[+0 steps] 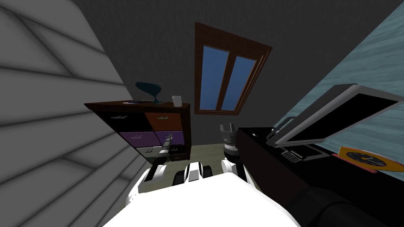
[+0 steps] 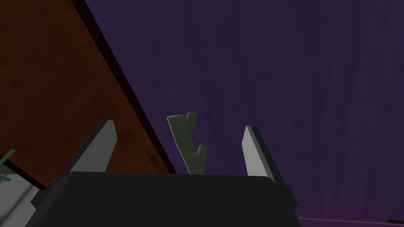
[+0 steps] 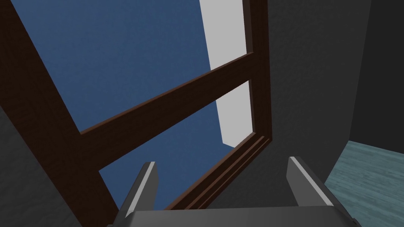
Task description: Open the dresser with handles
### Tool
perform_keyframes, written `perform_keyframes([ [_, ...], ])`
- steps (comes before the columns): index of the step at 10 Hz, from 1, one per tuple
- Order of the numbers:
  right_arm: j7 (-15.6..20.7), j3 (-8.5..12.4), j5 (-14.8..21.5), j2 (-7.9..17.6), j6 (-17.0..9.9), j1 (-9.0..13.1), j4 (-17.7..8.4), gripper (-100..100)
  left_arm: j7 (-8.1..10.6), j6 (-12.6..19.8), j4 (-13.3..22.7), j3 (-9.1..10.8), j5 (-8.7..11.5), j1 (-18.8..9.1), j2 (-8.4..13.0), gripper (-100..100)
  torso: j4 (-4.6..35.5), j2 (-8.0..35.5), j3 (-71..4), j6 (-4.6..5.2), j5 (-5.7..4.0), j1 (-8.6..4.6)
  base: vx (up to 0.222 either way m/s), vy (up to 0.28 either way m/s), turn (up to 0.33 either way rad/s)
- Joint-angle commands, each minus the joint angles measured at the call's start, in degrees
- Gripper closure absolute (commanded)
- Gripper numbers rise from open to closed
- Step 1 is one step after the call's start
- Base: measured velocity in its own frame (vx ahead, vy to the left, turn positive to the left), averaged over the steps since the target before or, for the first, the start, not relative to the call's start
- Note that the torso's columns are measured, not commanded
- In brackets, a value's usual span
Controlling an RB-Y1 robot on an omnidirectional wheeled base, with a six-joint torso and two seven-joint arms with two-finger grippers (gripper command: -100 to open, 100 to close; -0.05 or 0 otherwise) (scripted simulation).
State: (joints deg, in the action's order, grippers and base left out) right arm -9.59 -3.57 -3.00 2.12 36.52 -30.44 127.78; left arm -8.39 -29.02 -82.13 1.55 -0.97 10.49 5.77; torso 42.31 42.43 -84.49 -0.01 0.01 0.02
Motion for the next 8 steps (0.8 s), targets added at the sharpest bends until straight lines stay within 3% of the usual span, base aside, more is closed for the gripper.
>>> perform_keyframes([
  [1, 0.0, 0.0, 0.0, 0.0, 0.0, 0.0, 0.0, 0, -0.09, -0.8, 0.7, -0.10, -0.1, 0.2, -0.2, 100, 0.0, 0.1, 0.1, 0.00, 0.00, -0.03, -0.030, -0.005, -0.001],
  [8, 0.0, 0.0, 0.0, 0.0, 0.0, 0.0, 0.0, 0, 0.58, 0.9, -2.4, -1.16, -0.1, 2.0, 0.6, 100, 0.1, -0.1, -0.1, -0.04, -0.13, -0.16, -0.155, 0.001, 0.016],
])
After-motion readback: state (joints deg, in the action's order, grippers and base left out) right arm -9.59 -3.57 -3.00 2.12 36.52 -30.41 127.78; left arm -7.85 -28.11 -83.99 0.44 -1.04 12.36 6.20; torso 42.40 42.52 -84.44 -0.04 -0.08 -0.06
